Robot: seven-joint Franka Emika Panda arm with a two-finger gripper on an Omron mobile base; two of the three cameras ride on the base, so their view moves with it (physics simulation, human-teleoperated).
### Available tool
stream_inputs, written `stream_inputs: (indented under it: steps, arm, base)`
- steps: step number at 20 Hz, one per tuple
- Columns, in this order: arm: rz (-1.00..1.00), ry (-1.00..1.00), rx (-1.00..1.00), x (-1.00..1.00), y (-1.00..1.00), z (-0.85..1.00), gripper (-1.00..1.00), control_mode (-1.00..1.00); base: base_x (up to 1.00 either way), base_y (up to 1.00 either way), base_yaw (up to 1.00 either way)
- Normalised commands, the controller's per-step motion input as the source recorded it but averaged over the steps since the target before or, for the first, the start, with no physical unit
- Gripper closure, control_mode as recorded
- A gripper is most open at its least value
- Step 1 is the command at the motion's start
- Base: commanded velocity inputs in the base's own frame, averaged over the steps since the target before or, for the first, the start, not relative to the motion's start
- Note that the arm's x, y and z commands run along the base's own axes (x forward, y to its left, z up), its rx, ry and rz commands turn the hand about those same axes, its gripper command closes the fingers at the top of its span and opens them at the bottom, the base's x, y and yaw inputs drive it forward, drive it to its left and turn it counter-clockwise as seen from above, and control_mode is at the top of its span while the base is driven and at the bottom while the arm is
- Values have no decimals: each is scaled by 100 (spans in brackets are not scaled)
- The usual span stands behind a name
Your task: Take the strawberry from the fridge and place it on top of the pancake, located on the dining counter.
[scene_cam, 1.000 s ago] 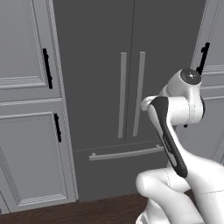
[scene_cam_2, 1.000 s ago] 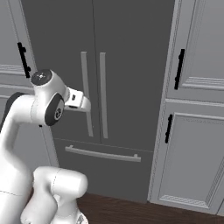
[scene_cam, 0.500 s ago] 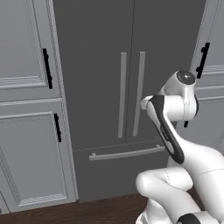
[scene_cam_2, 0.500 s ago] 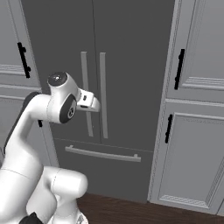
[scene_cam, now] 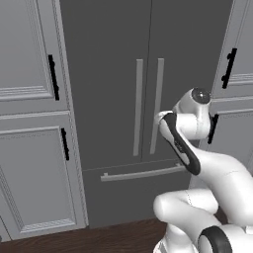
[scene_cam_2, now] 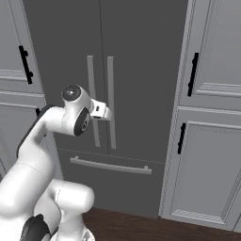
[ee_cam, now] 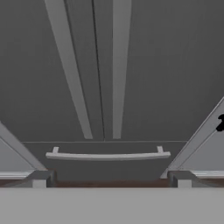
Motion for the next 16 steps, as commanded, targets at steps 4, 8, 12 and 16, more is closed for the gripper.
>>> stream_inputs:
  steps: [4, 8, 12, 16]
  arm:
    - [0, -1, 0, 38, -3, 0, -100, -100]
    - [1, 2, 0, 42, -14, 0, -100, -100]
    - [1, 8, 0, 51, -13, 0, -100, -100]
    - [0, 2, 0, 46, -1, 0, -100, -100]
  base:
    - [0, 0, 0]
    - [0, 0, 0]
    - [0, 0, 0]
    - [0, 0, 0]
